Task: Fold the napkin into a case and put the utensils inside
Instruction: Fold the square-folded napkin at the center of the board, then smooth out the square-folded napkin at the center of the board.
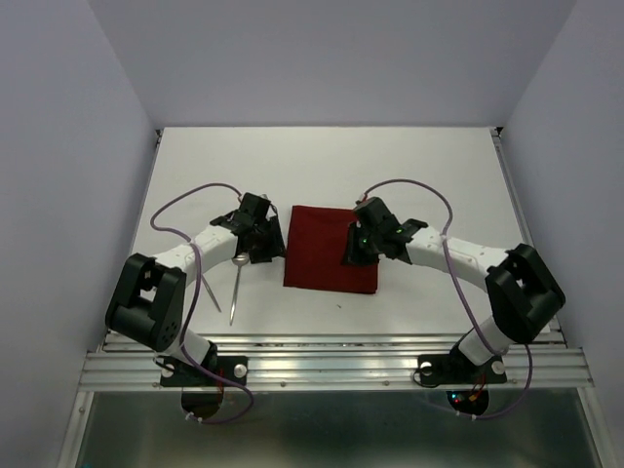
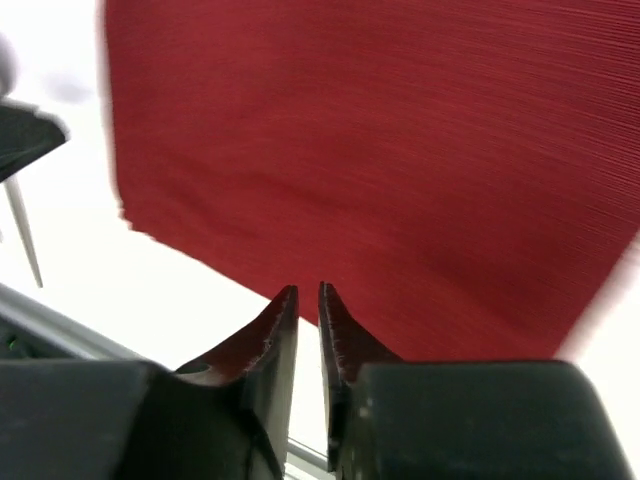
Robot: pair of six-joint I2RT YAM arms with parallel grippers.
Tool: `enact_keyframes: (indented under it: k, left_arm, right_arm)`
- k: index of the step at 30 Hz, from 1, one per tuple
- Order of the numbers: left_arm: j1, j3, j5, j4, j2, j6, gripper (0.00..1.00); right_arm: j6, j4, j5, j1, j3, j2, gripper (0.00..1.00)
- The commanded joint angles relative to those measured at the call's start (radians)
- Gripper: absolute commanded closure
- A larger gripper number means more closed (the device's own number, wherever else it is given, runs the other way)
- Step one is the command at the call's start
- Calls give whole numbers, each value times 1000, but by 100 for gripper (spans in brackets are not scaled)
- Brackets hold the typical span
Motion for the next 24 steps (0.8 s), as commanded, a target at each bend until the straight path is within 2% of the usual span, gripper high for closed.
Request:
enact_keyframes:
  k: [1,5,9,16,19,22,24]
  left_arm:
    - [-2,-47,55,51,-7,23,37]
    - [-10,-72,92,88,17,26,34]
    - [-28,-61,95,97,54,27,35]
    - [-42,-50,94,105,111,18,49]
    - [-44,-42,91,102,126,17,59]
    - [-44,-35,84,94,142,18,74]
    - [-44,-26,80,90,148,20,79]
  right_arm:
    - [56,-12,56,-92,-122,-162,66]
    - [76,-11,24,-183,-219,-257,48]
    - [91,0,-17,-207,-279,-282,44]
    - [146,107,-94,-207,-386,-264,46]
    - [159,147,-111,-207,-412,-244,50]
    - [169,190,-136,-207,-429,-219,53]
    - [177,215,-149,-207,-438,-210,58]
